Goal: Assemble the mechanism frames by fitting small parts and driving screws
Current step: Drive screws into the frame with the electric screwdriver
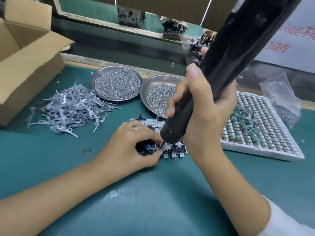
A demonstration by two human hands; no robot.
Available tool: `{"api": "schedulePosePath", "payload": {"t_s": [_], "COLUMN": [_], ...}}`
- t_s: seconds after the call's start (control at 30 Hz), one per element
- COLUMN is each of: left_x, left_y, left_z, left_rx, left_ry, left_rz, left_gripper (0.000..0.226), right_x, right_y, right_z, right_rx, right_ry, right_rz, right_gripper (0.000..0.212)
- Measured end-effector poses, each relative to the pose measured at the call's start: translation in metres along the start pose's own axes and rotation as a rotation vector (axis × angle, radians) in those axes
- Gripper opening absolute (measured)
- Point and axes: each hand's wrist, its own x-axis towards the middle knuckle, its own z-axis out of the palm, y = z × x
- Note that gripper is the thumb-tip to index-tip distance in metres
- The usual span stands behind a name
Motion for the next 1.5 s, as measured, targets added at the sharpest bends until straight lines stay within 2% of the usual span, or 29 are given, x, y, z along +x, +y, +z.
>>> {"api": "schedulePosePath", "payload": {"t_s": [0.87, 1.33, 1.5], "left_x": [0.001, -0.001, -0.001], "left_y": [0.002, 0.001, 0.002], "left_z": [0.000, 0.000, 0.000], "left_rx": [-0.033, -0.025, -0.012], "left_ry": [-0.003, 0.005, 0.005], "left_rz": [-0.048, -0.034, -0.040], "left_gripper": [0.020, 0.019, 0.020], "right_x": [-0.002, 0.005, 0.006], "right_y": [0.005, -0.001, 0.009], "right_z": [0.002, -0.006, -0.008], "right_rx": [0.026, 0.039, -0.032], "right_ry": [-0.053, 0.001, 0.010], "right_rz": [-0.070, -0.083, 0.006], "right_gripper": [0.016, 0.023, 0.020]}}
